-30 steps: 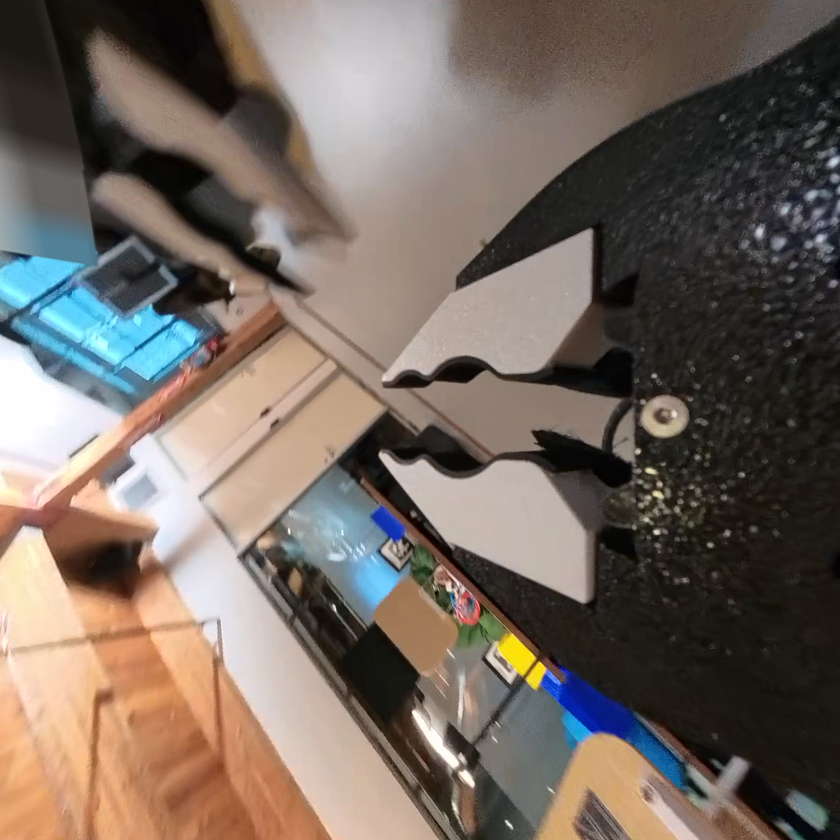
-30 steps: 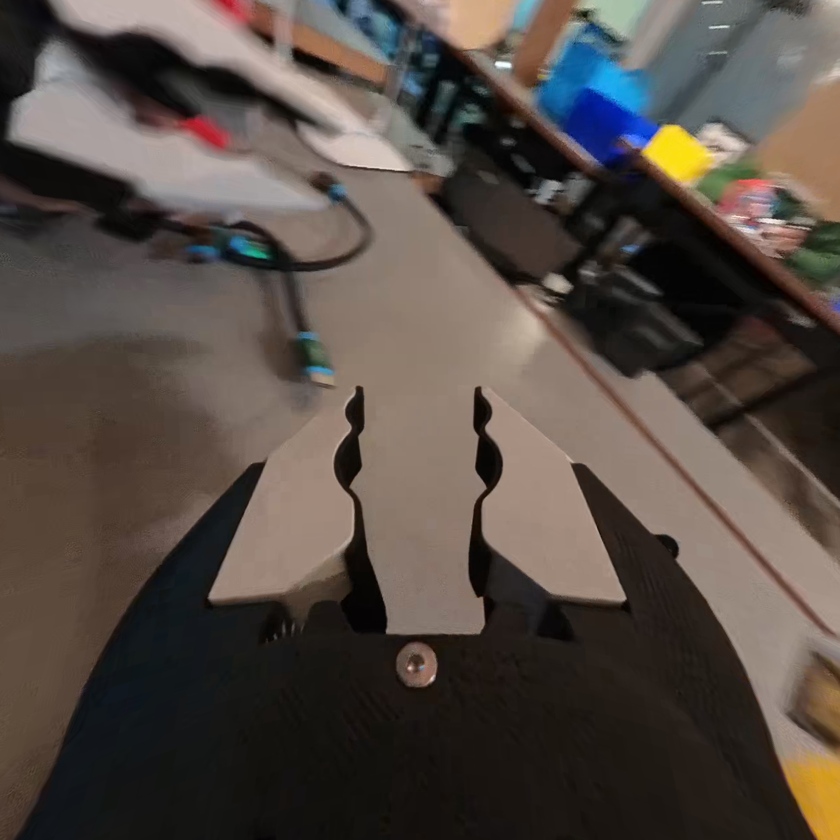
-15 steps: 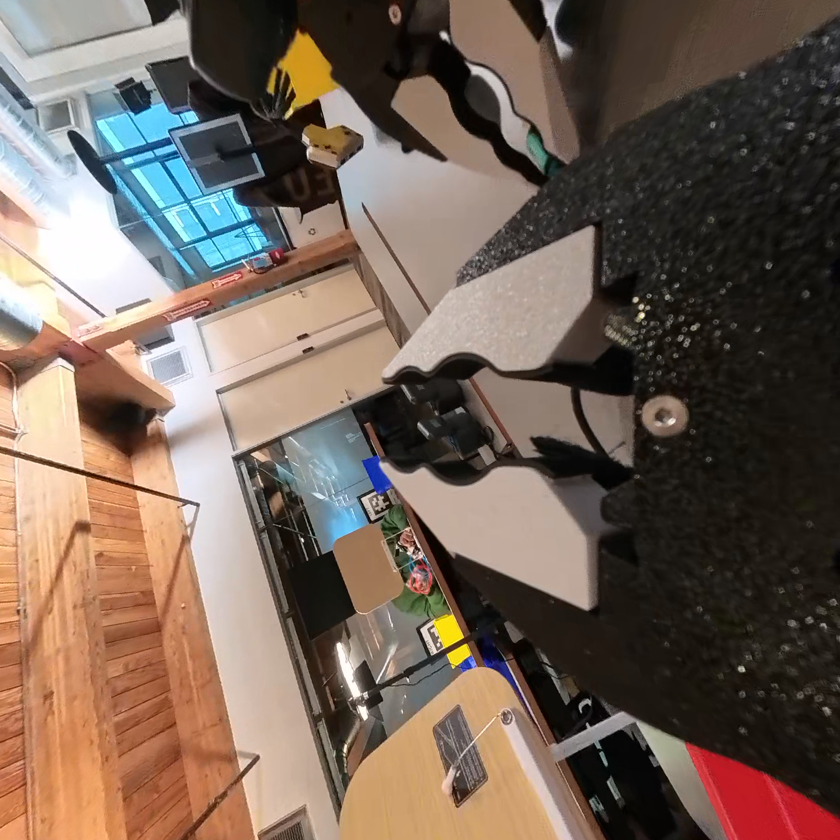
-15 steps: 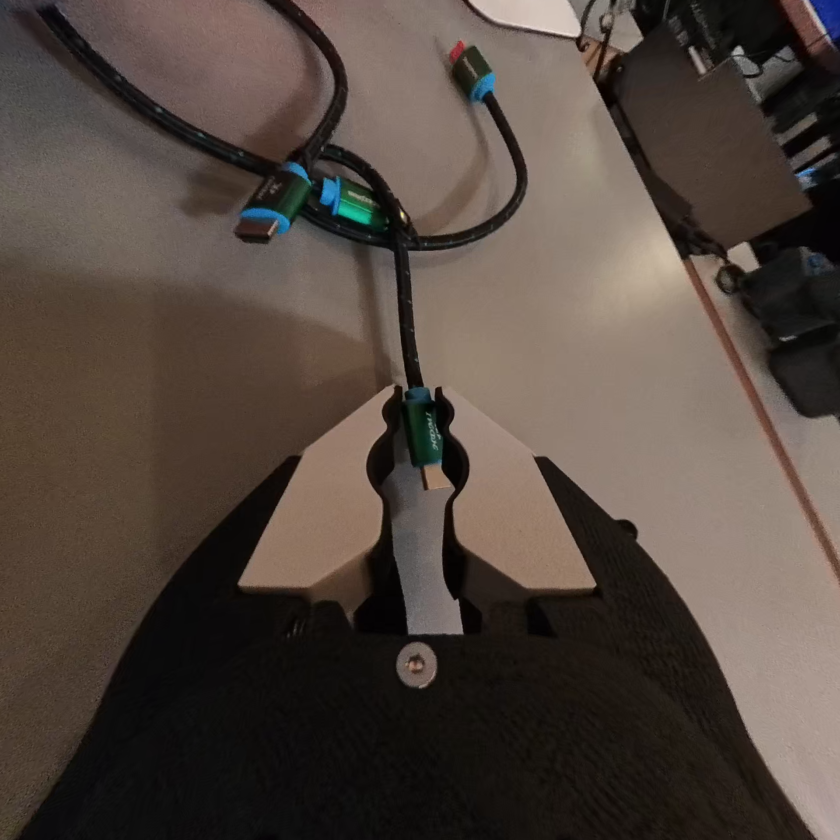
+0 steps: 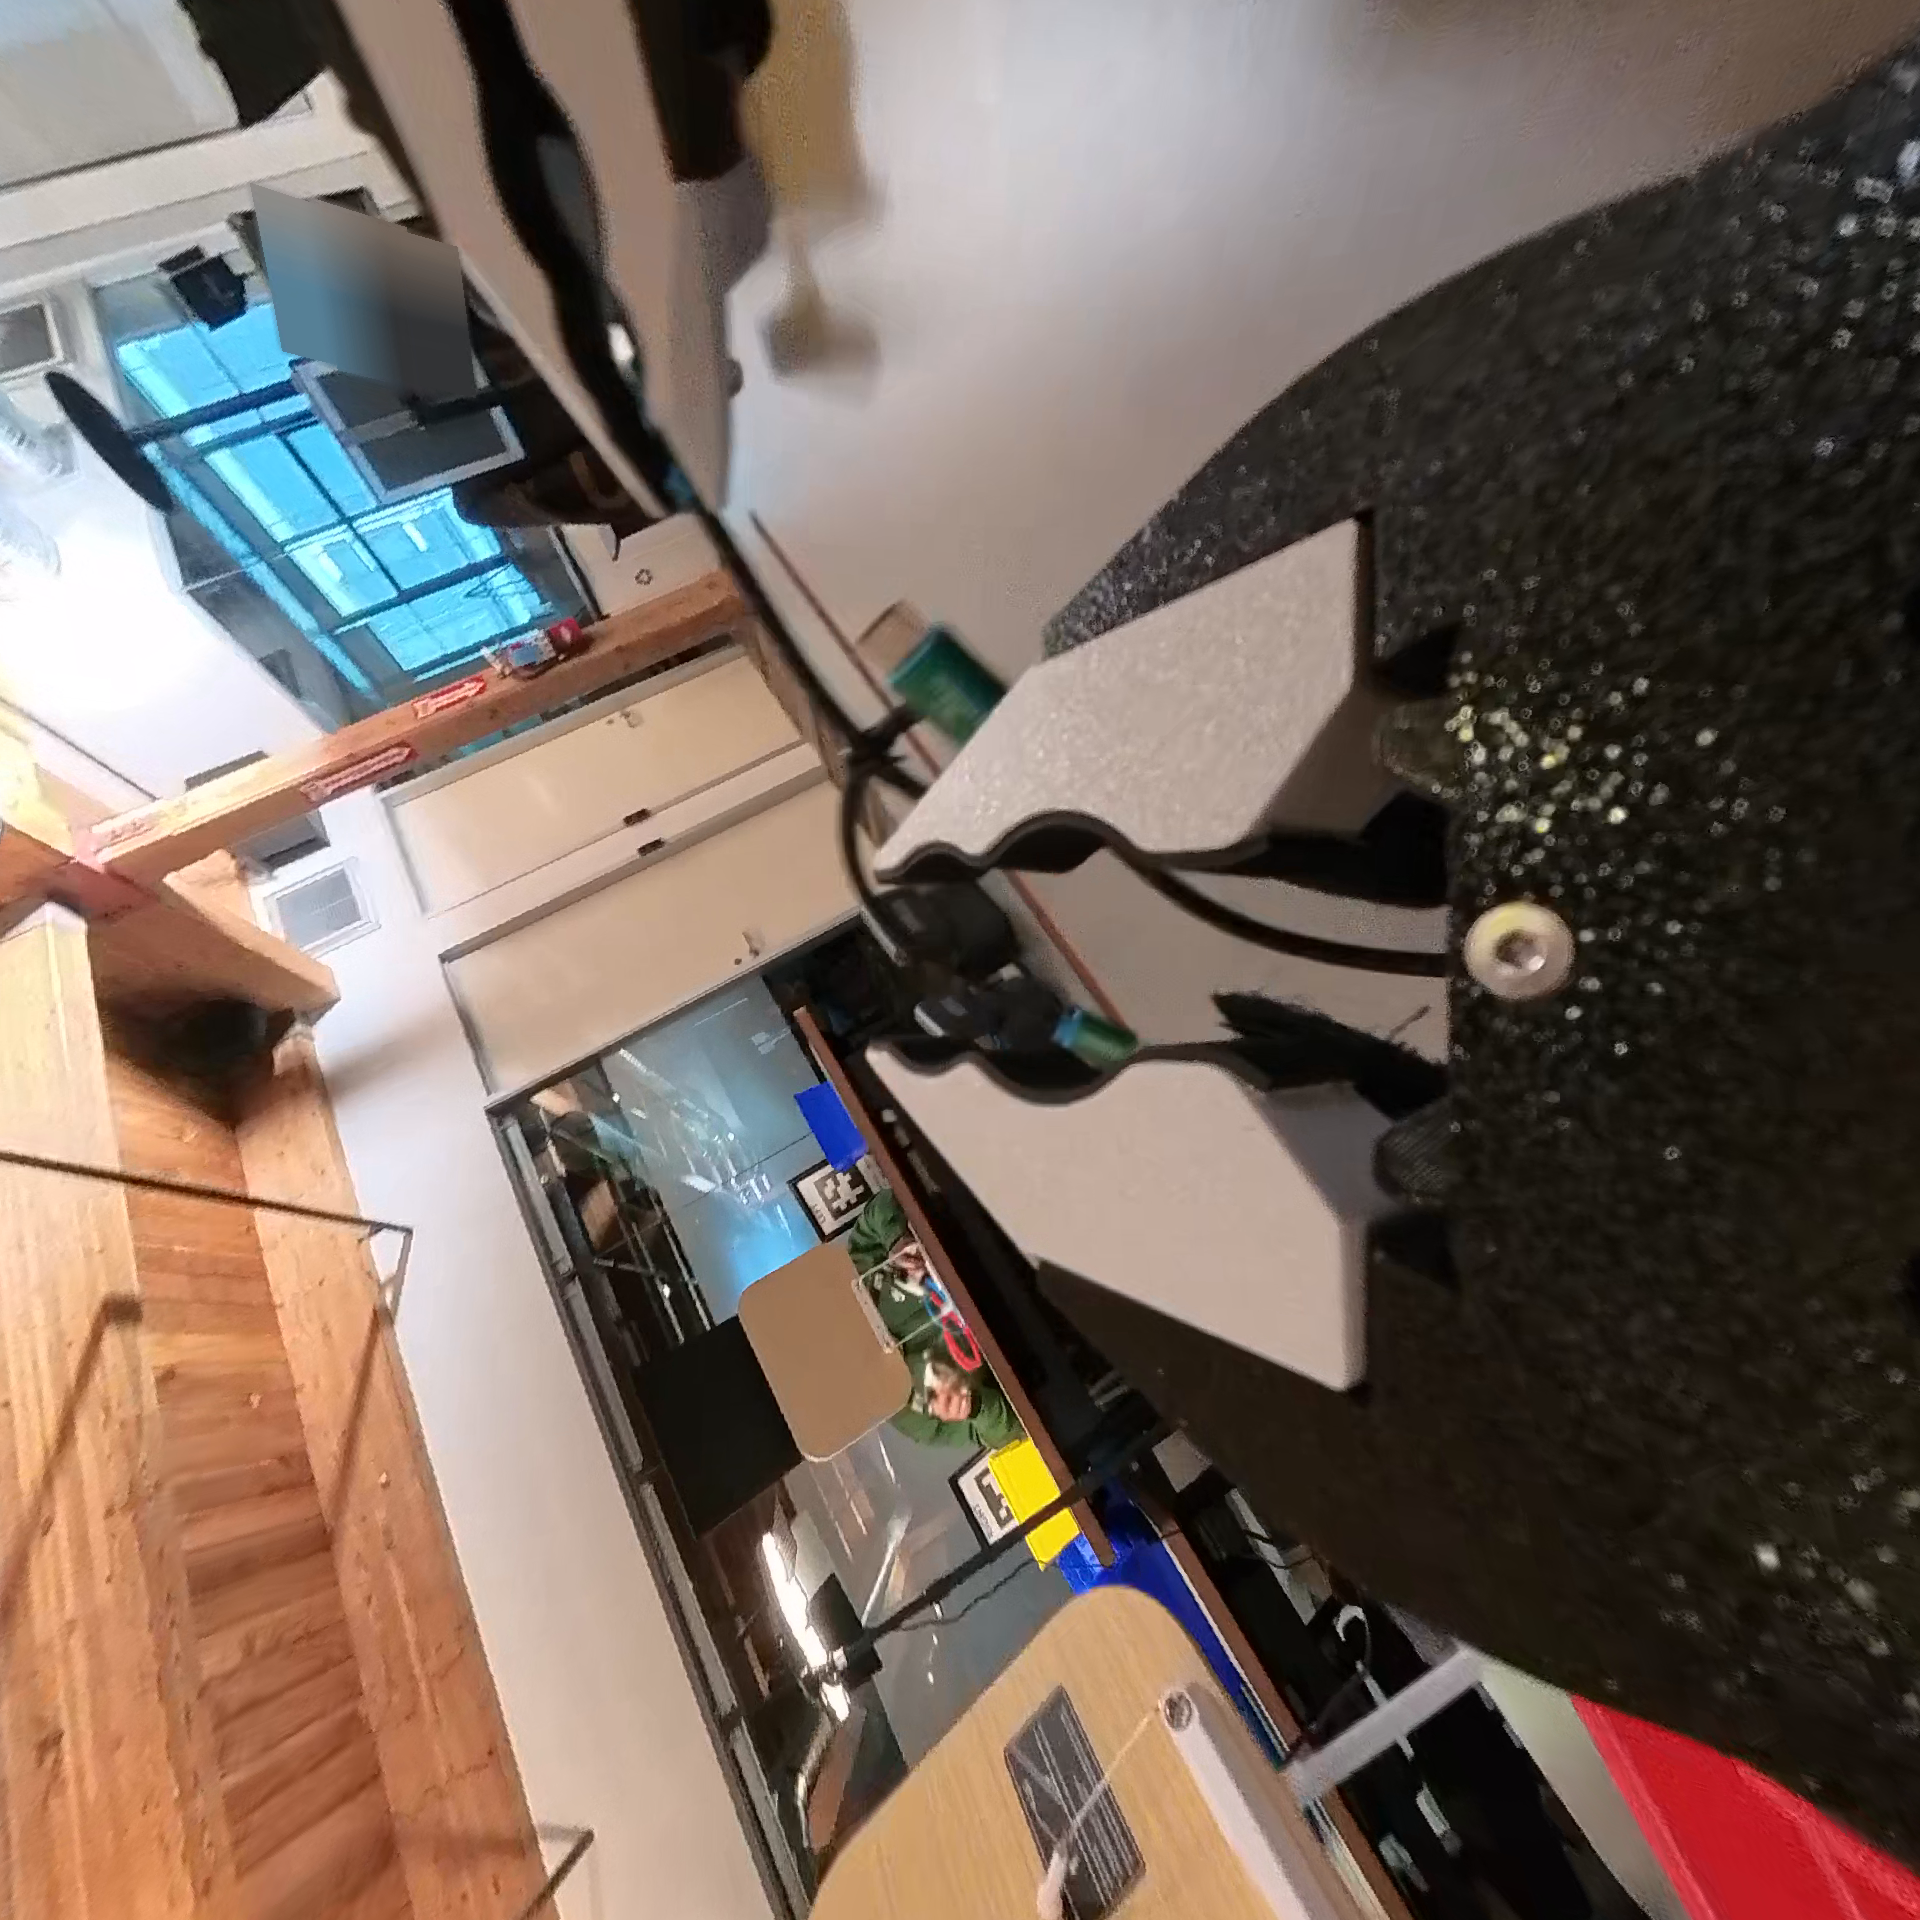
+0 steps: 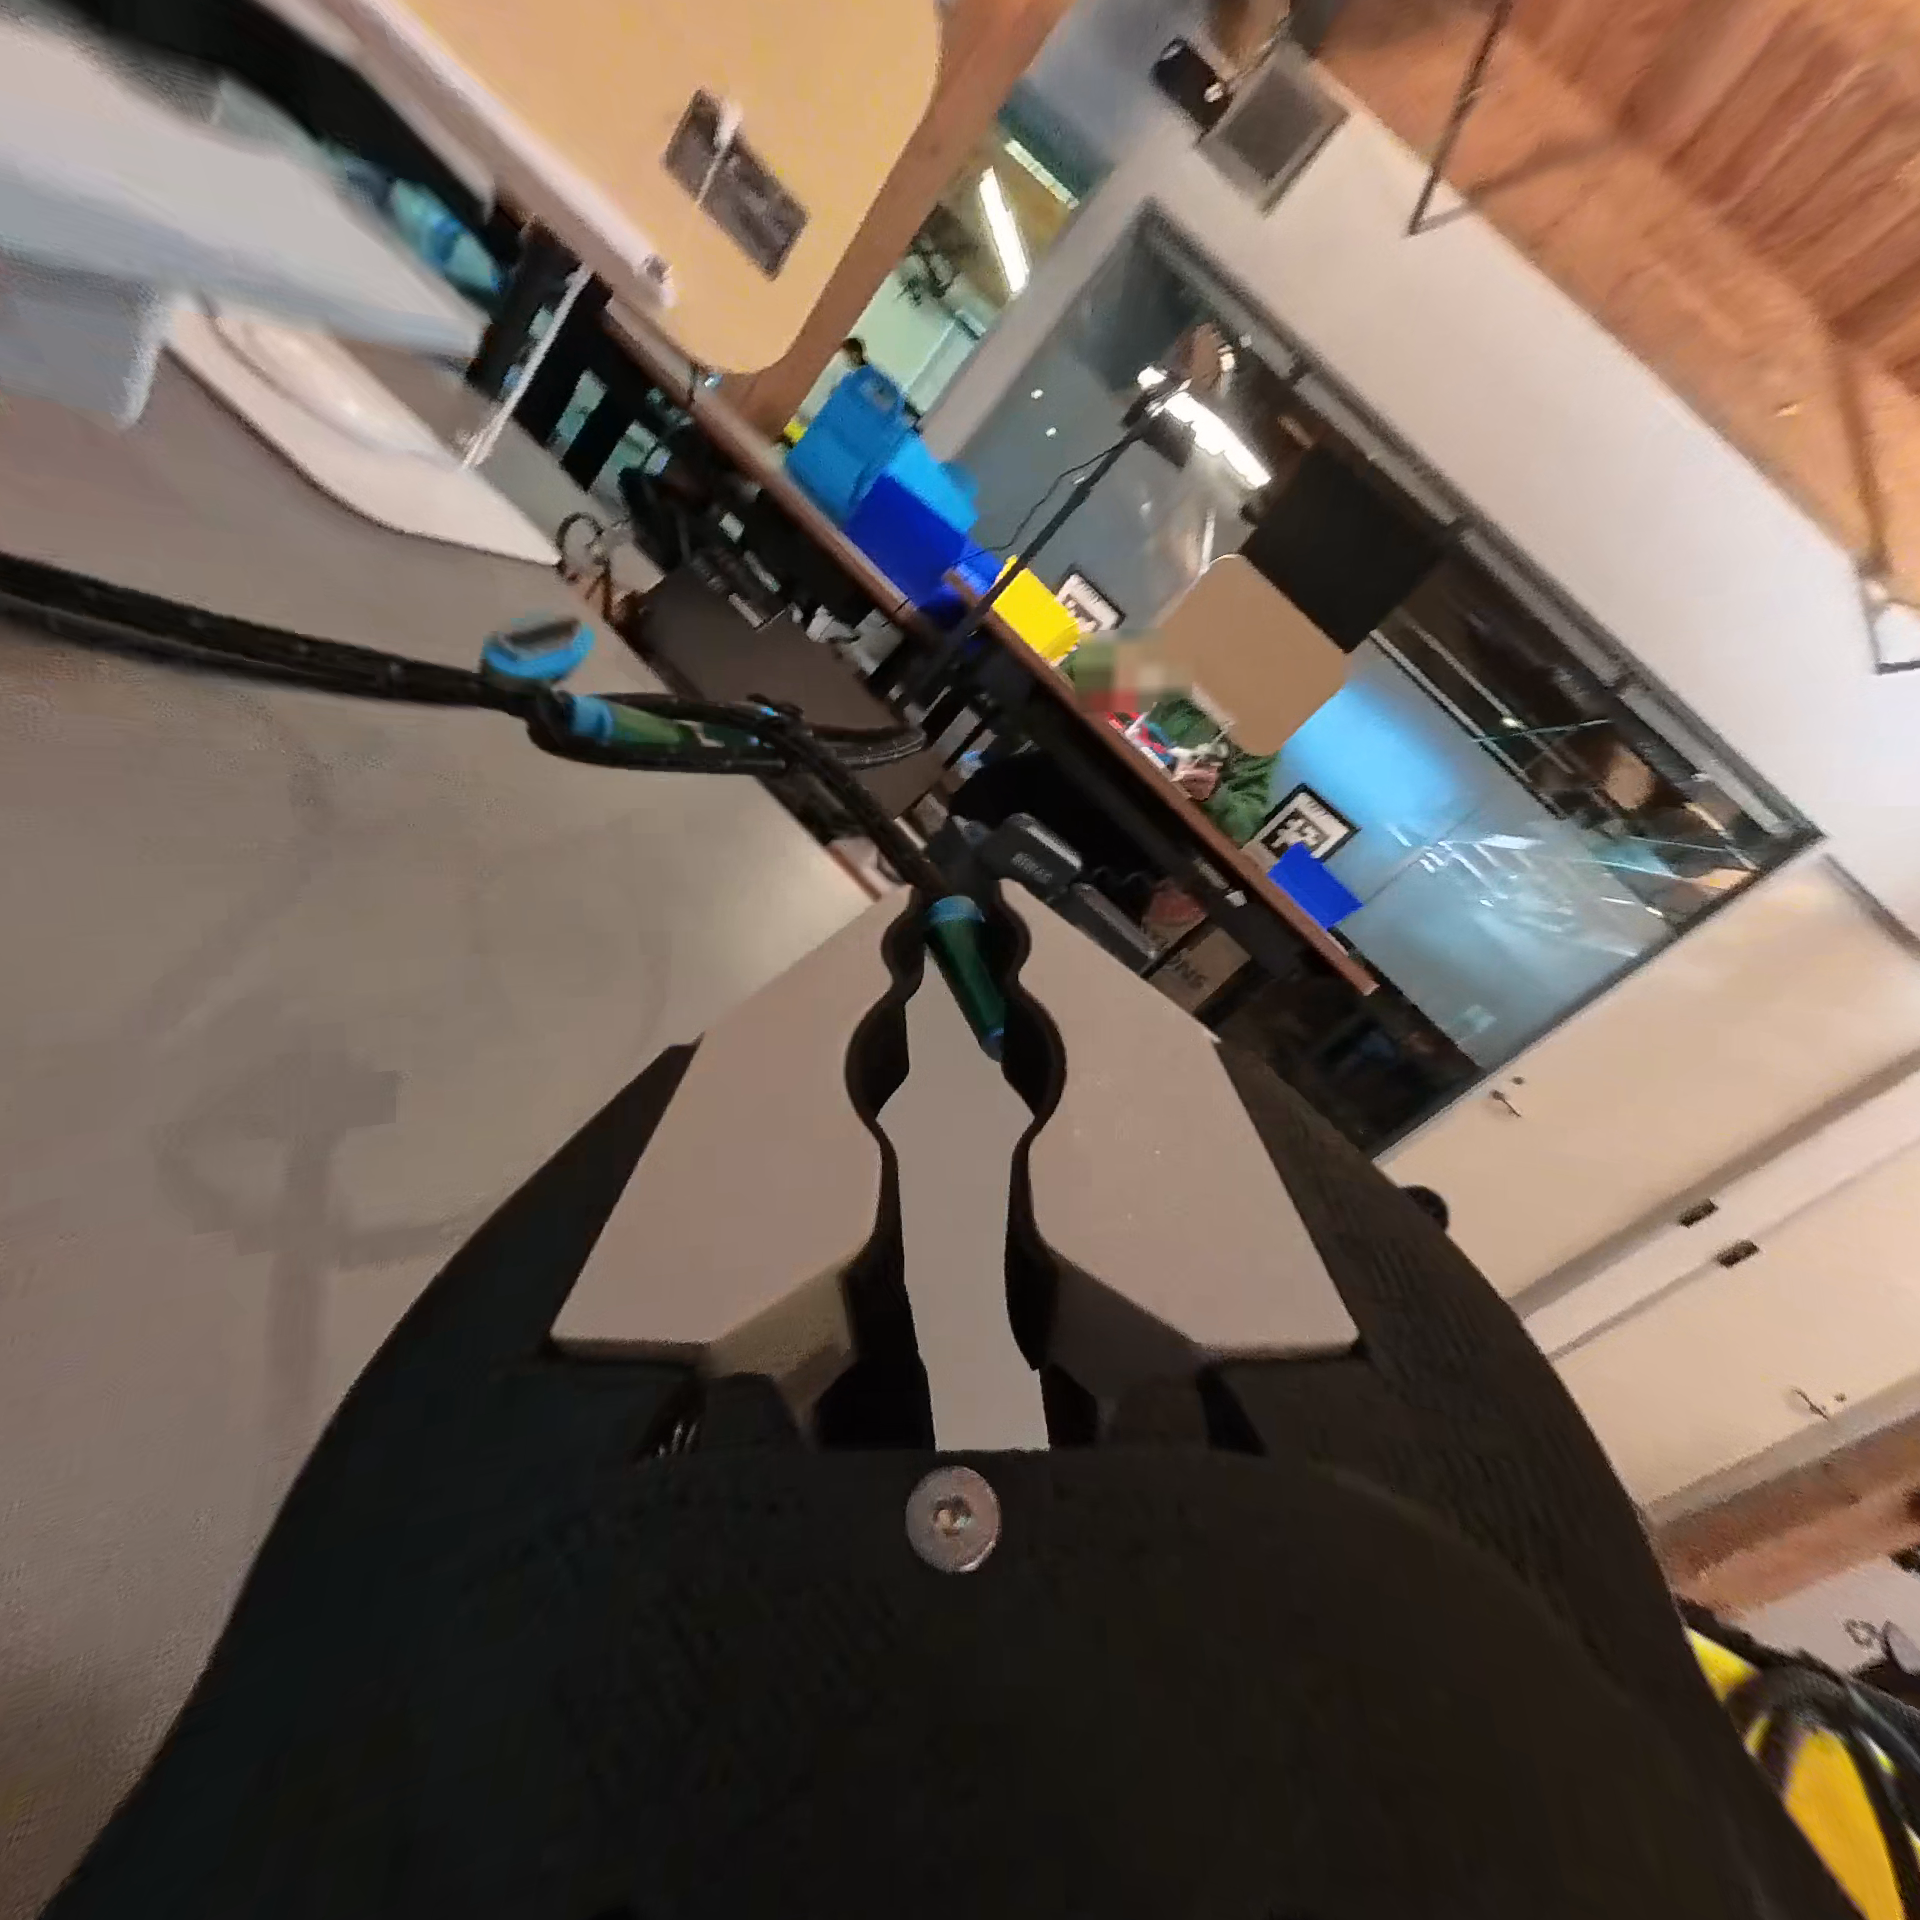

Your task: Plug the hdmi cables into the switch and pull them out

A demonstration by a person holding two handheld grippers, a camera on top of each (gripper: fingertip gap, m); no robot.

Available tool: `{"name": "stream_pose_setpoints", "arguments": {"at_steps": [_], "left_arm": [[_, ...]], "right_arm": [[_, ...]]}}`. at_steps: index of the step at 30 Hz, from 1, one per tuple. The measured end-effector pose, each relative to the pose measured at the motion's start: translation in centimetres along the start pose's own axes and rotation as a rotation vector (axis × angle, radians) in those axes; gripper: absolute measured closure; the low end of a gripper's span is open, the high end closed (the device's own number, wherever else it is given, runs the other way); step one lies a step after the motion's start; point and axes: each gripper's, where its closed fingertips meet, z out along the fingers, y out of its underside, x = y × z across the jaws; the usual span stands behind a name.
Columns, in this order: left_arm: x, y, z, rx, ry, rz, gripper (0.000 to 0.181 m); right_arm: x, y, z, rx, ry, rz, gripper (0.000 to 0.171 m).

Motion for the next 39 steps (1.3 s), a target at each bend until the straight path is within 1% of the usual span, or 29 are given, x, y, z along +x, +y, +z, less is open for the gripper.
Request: {"name": "stream_pose_setpoints", "arguments": {"at_steps": [2, 6, 7, 11, 12, 14, 16, 20, 21, 22, 24, 26, 28, 30, 32, 33, 34, 37, 38, 39], "left_arm": [[1.1, 0.6, 0.2, -0.024, 0.046, 0.032, 0.151], [3.6, 2.4, 0.8, -0.140, 0.159, 0.101, 0.130], [4.2, 2.7, 0.8, -0.158, 0.191, 0.105, 0.127], [6.1, 4.4, 0.8, -0.249, 0.284, 0.126, 0.126], [6.1, 4.9, 0.8, -0.277, 0.279, 0.137, 0.135], [4.8, 5.3, 0.9, -0.296, 0.198, 0.219, 0.181], [3.0, 4.5, 1.0, -0.262, 0.094, 0.240, 0.181], [0.2, 3.2, 0.7, -0.188, 0.004, 0.013, 0.181], [-0.7, 3.2, 0.6, -0.181, -0.031, -0.024, 0.181], [-1.5, 3.3, 0.4, -0.172, -0.063, -0.054, 0.181], [-2.6, 3.5, 0.3, -0.153, -0.089, -0.103, 0.181], [-2.8, 4.4, 0.3, -0.188, -0.092, -0.125, 0.181], [-2.7, 5.4, 0.4, -0.236, -0.095, -0.103, 0.181], [-2.1, 5.6, 0.5, -0.242, -0.072, -0.074, 0.181], [-1.6, 5.2, 0.6, -0.224, -0.054, -0.042, 0.181], [-1.3, 4.9, 0.7, -0.213, -0.047, -0.021, 0.181], [-1.1, 4.7, 0.7, -0.203, -0.043, 0.000, 0.180], [-0.2, 4.3, 1.0, -0.177, -0.016, 0.050, 0.179], [0.1, 4.1, 1.0, -0.169, -0.005, 0.060, 0.178], [0.4, 3.9, 1.0, -0.162, 0.006, 0.070, 0.178]], "right_arm": [[1.0, -0.4, -0.3, 0.026, 0.044, 0.032, 0.162], [2.4, -0.6, -0.7, 0.053, 0.106, 0.057, 0.162], [2.6, -0.6, -0.8, 0.055, 0.116, 0.057, 0.162], [3.4, -1.0, -1.2, 0.088, 0.145, 0.097, 0.162], [3.5, -1.1, -1.3, 0.094, 0.150, 0.105, 0.162], [3.7, -1.0, -1.3, 0.092, 0.161, 0.107, 0.162], [4.0, -0.7, -1.3, 0.083, 0.171, 0.110, 0.162], [4.9, 0.1, -1.3, 0.060, 0.205, 0.139, 0.163], [5.4, 0.4, -1.4, 0.051, 0.223, 0.148, 0.164], [5.9, 0.6, -1.5, 0.049, 0.239, 0.161, 0.171], [7.3, 1.0, -2.0, 0.058, 0.283, 0.186, 0.171], [8.1, 1.1, -2.3, 0.059, 0.306, 0.181, 0.171], [8.2, 1.3, -2.2, 0.054, 0.297, 0.167, 0.171], [7.1, 2.1, -1.4, 0.014, 0.222, 0.170, 0.171], [5.0, 3.8, -0.2, -0.070, 0.081, 0.232, 0.171], [3.7, 4.7, 0.3, -0.119, -0.004, 0.280, 0.163], [2.4, 5.5, 0.7, -0.169, -0.096, 0.334, 0.146], [-0.5, 7.8, 1.3, -0.337, -0.364, 0.508, 0.114], [-1.2, 8.5, 1.4, -0.404, -0.441, 0.550, 0.106], [-1.9, 9.2, 1.4, -0.466, -0.509, 0.581, 0.103]]}}
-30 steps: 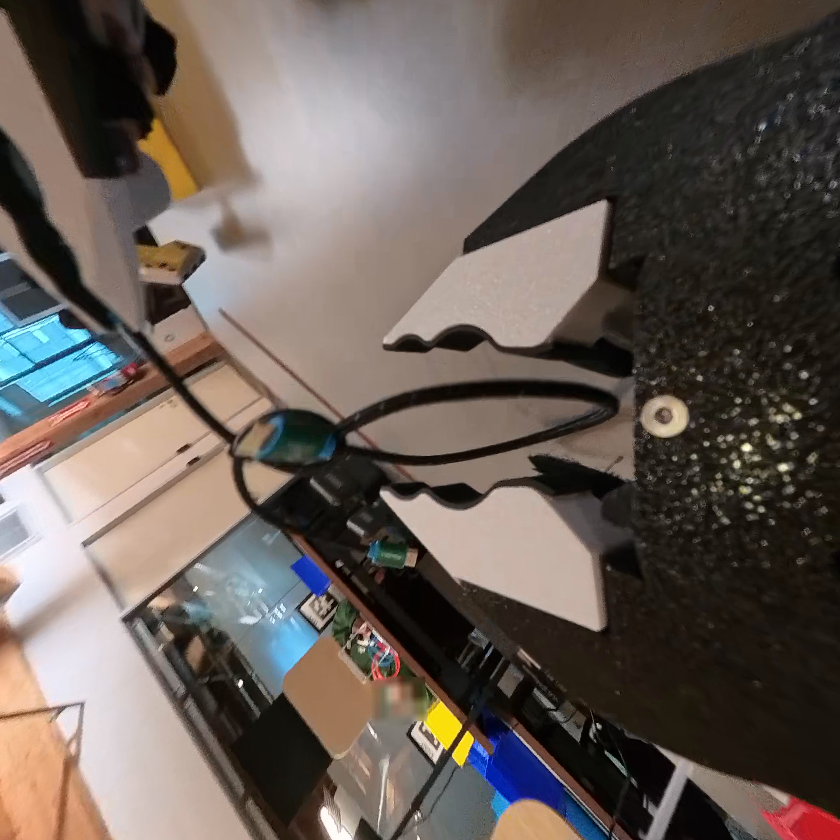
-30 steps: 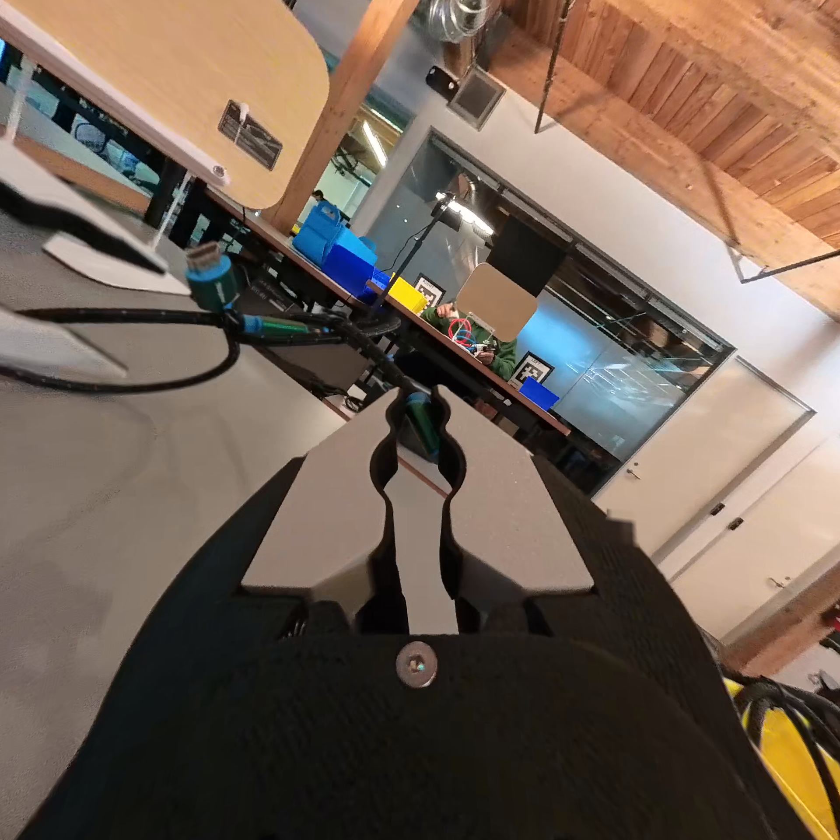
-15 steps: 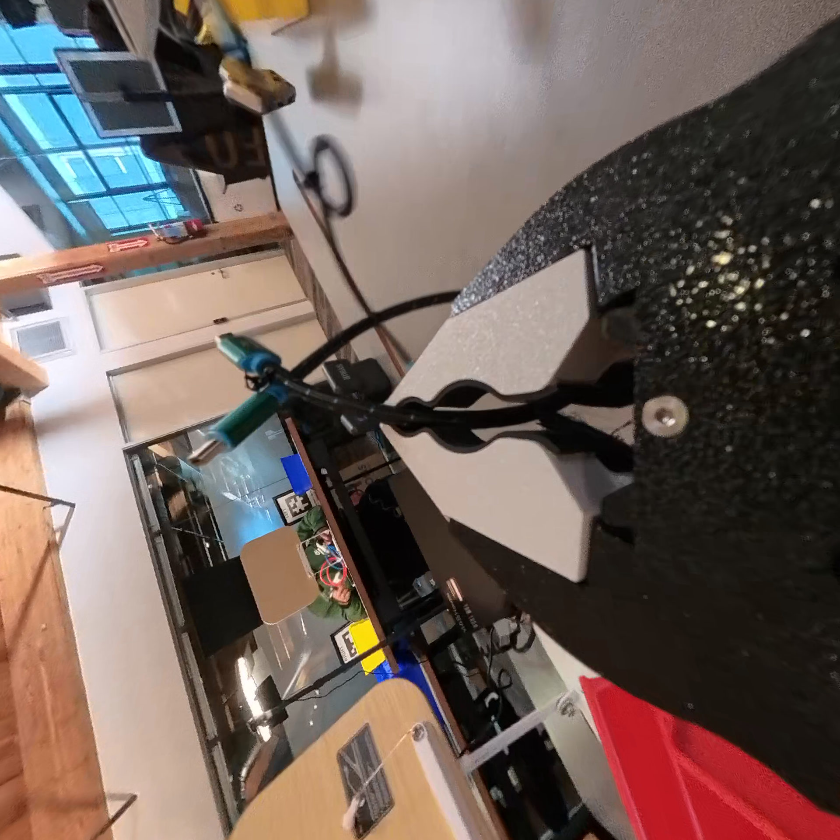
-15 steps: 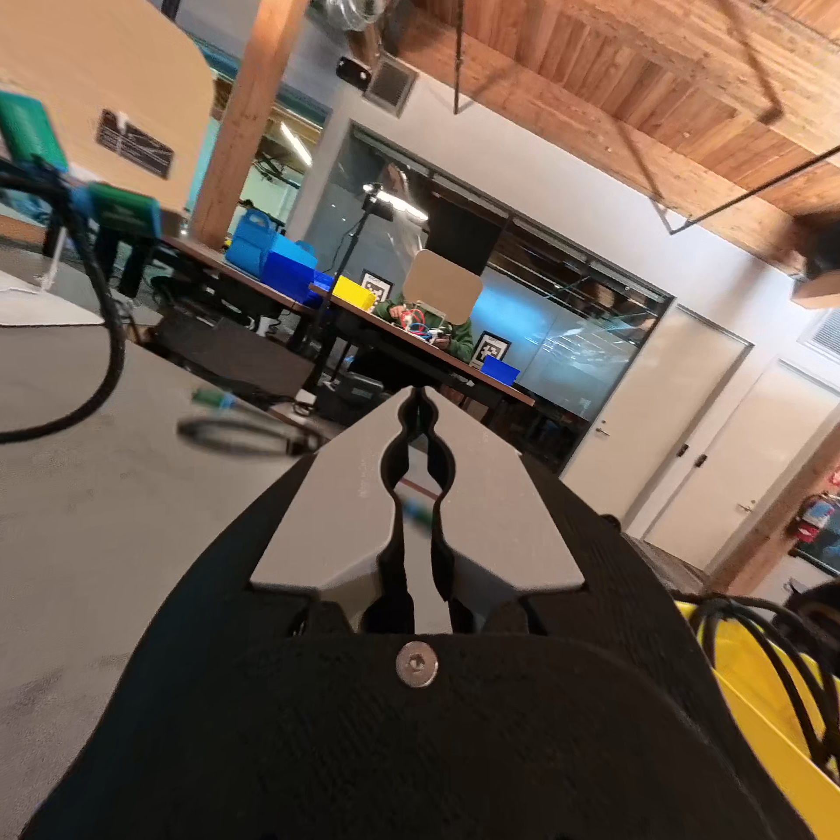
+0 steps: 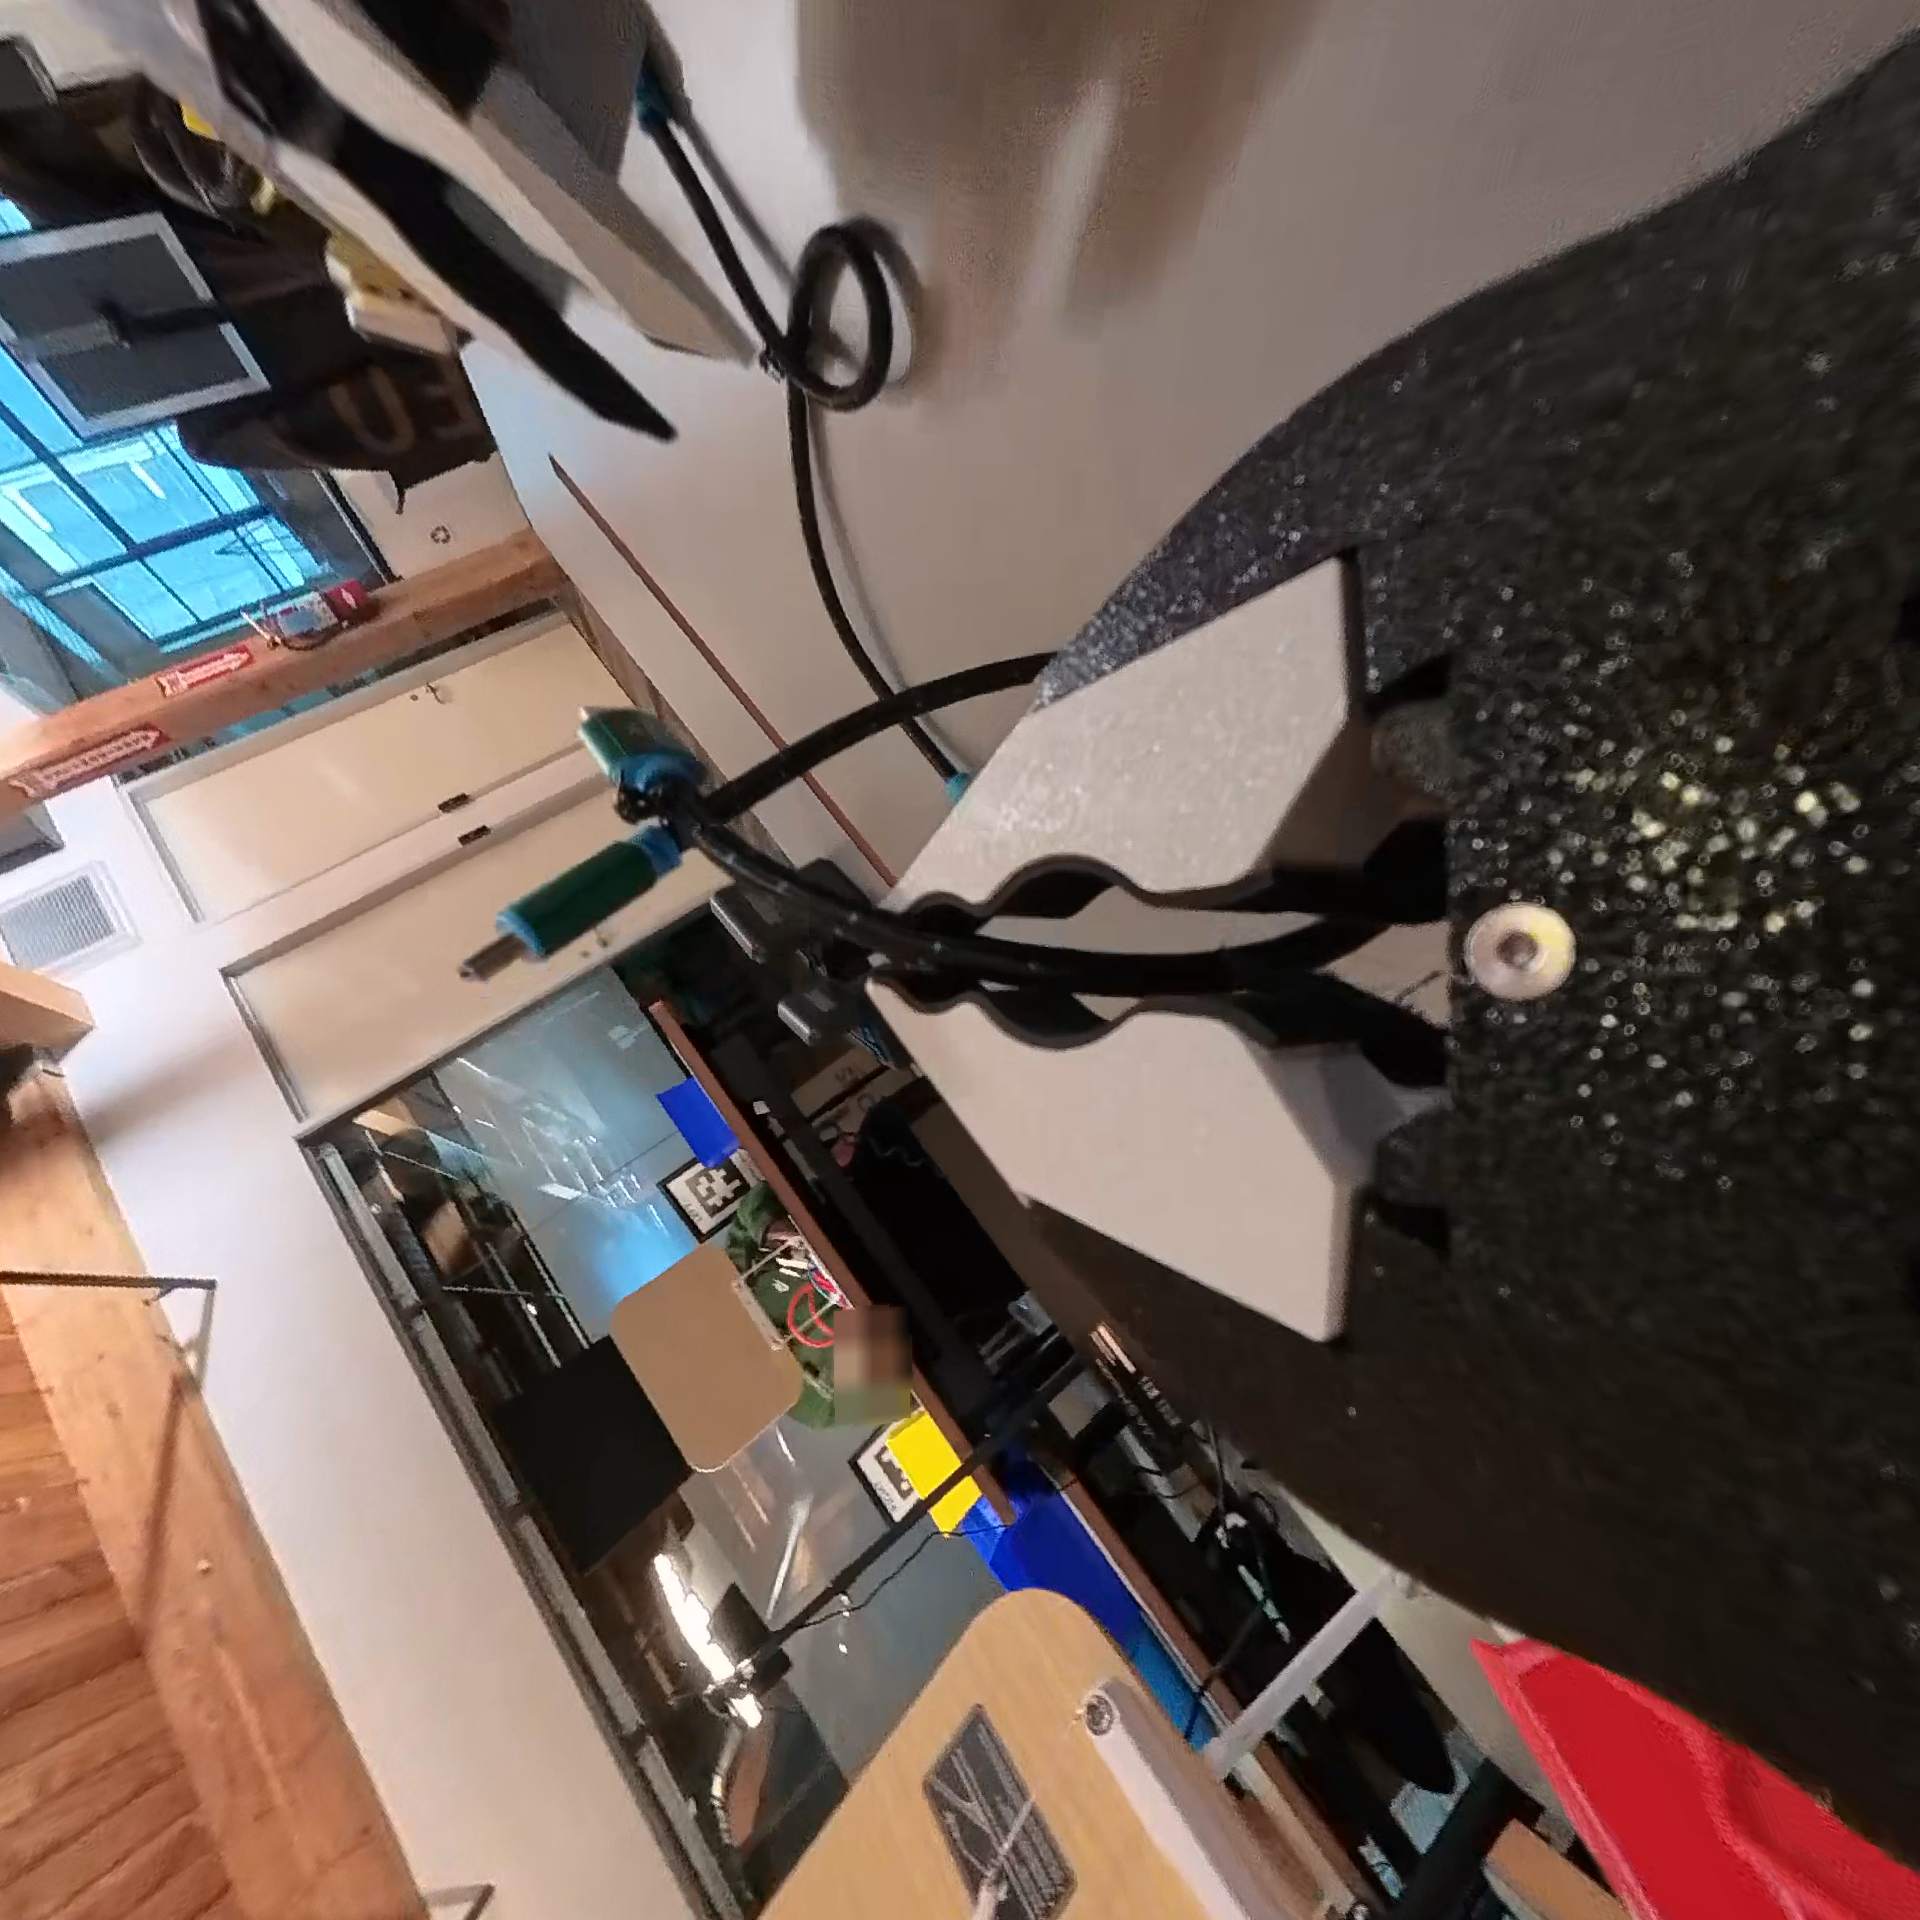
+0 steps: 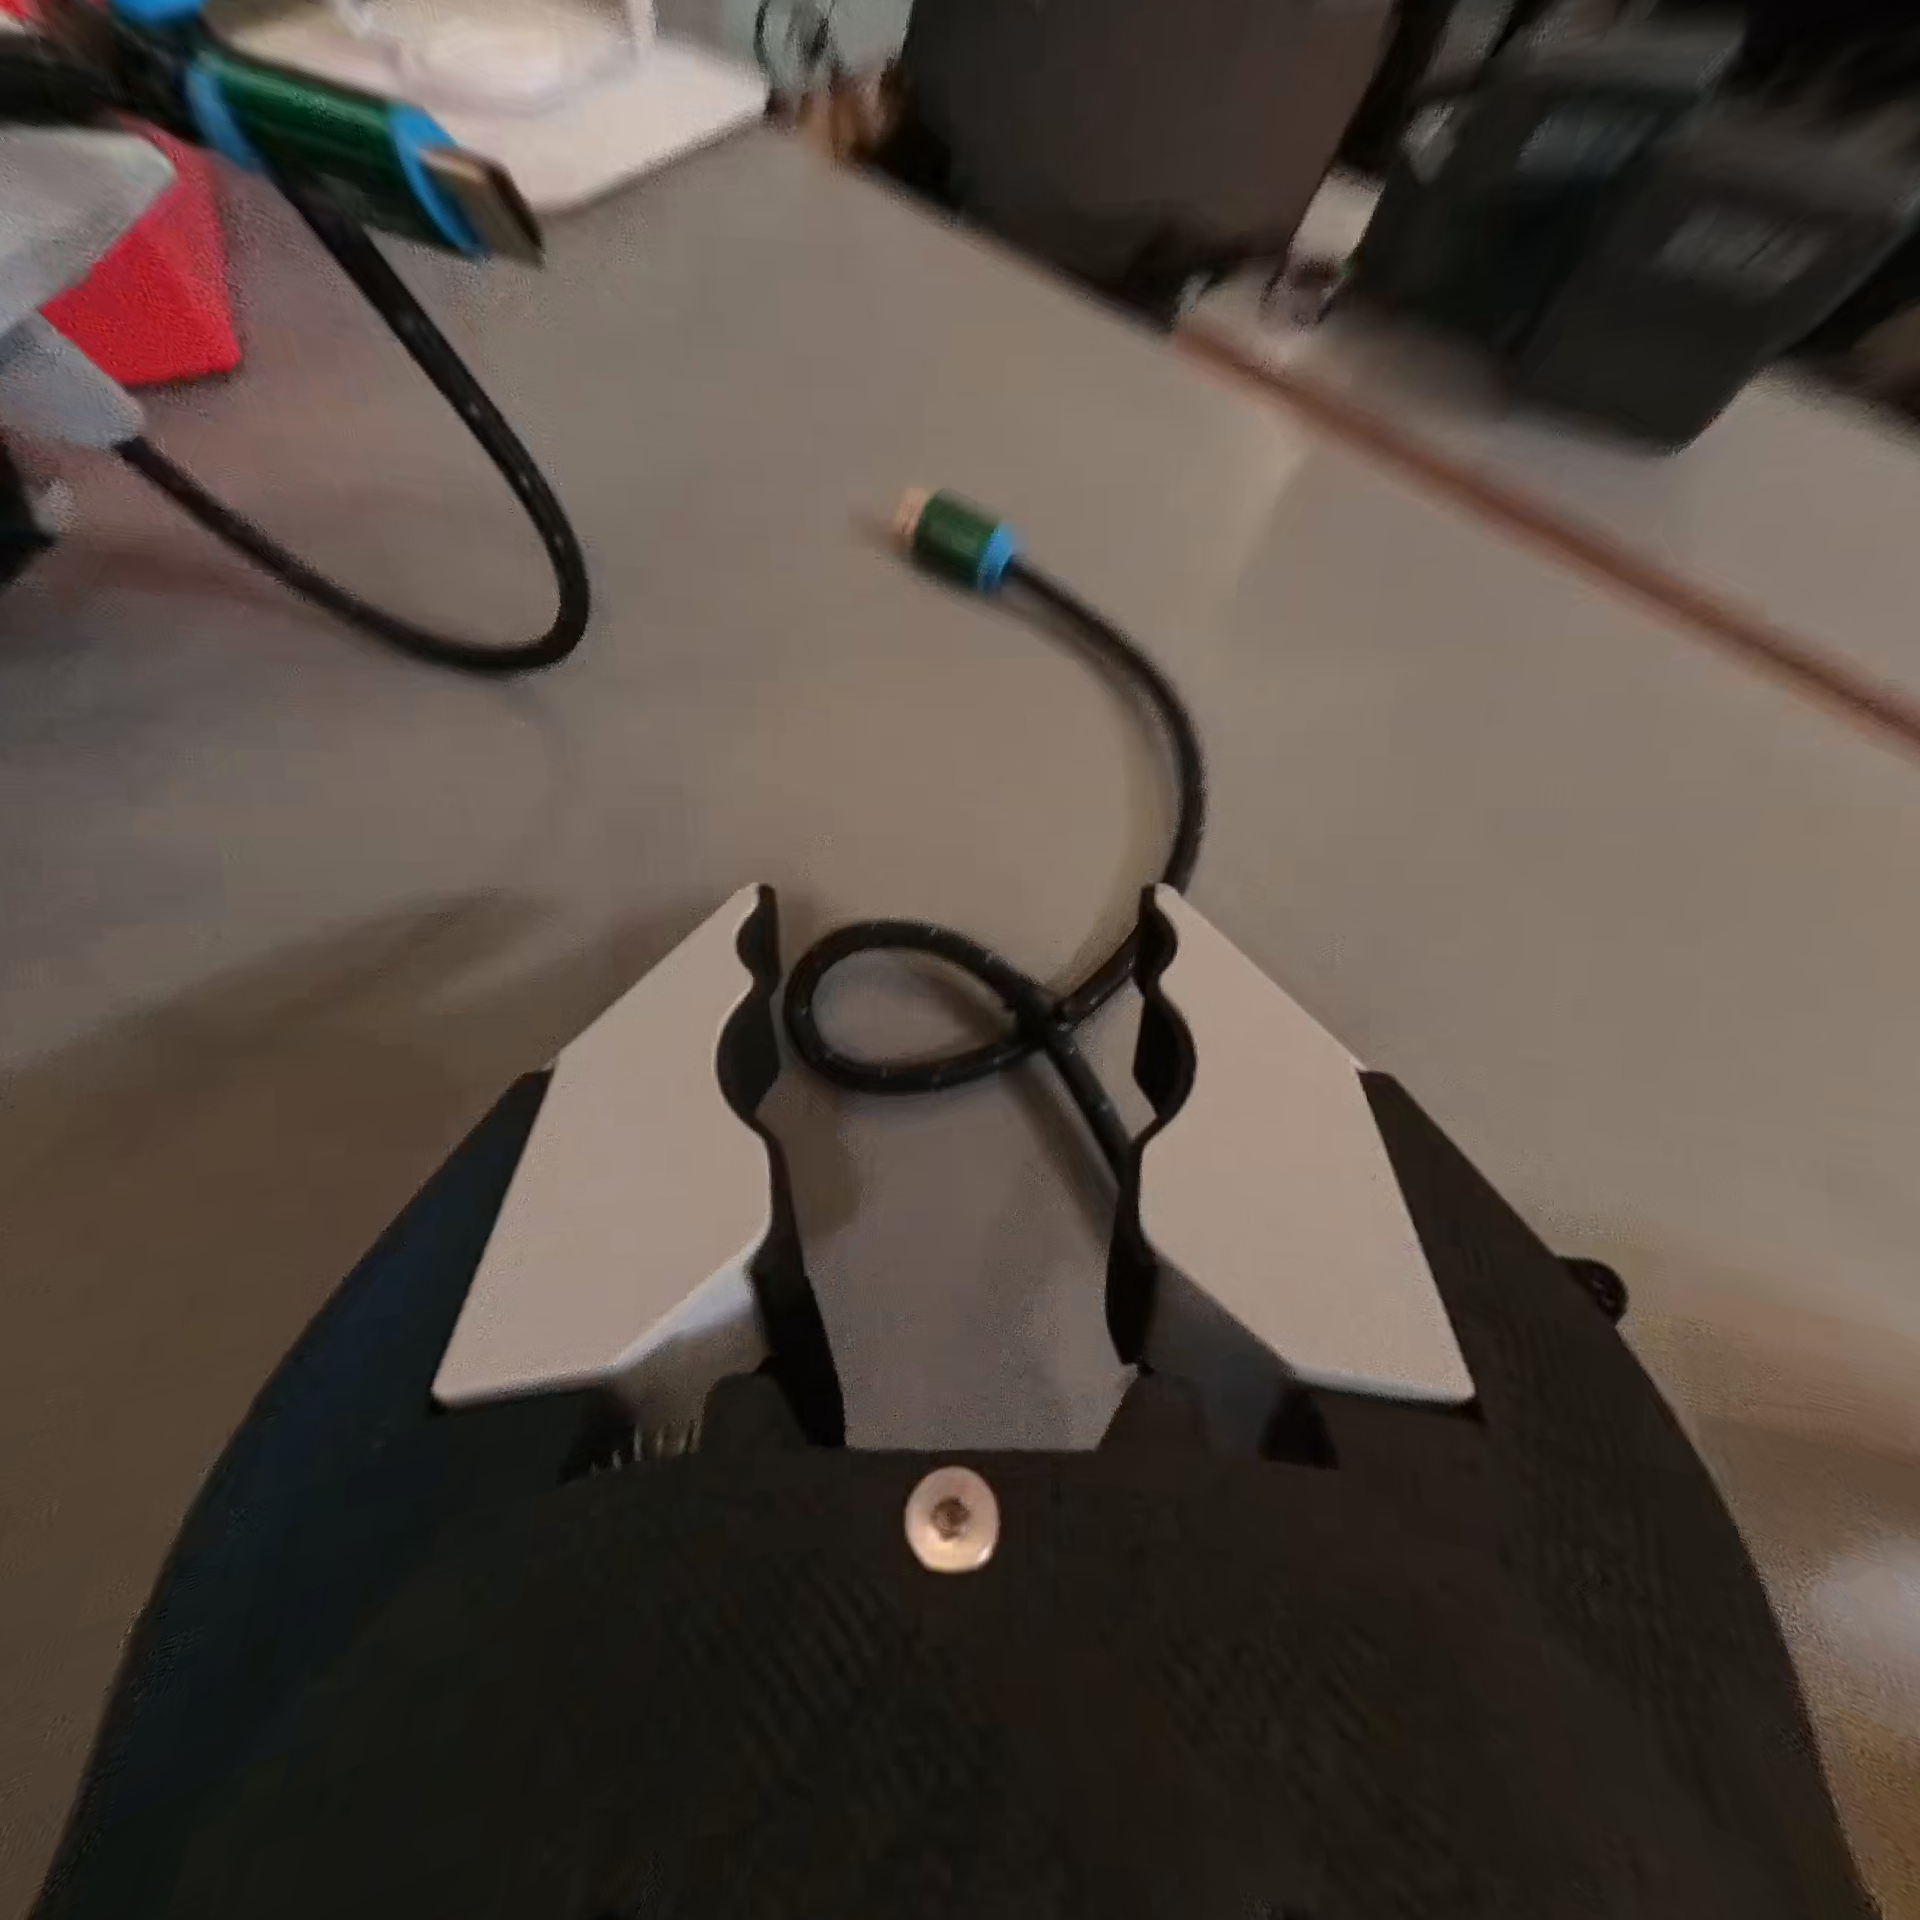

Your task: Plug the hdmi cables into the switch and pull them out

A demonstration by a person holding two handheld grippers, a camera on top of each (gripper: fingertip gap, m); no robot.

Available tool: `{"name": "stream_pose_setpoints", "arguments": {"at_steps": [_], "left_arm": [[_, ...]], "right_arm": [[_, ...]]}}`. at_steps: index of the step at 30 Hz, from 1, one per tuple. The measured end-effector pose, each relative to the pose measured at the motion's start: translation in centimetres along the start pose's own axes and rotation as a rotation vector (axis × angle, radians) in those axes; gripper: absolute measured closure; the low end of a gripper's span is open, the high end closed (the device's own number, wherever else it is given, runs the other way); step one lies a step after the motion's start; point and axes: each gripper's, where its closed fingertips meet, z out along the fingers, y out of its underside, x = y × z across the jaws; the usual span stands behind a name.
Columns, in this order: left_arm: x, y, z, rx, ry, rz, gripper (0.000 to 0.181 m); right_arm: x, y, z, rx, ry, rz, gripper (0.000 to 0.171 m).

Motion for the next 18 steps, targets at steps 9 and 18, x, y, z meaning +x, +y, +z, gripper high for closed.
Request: {"name": "stream_pose_setpoints", "arguments": {"at_steps": [9, 18], "left_arm": [[1.2, -0.2, 0.0, 0.009, 0.055, 0.032, 0.178], [2.0, -0.1, 0.0, 0.003, 0.086, 0.064, 0.177]], "right_arm": [[2.1, 5.0, 1.9, -0.463, -0.011, 0.079, 0.130], [2.1, 3.7, 0.4, -0.441, 0.106, -0.279, 0.158]]}}
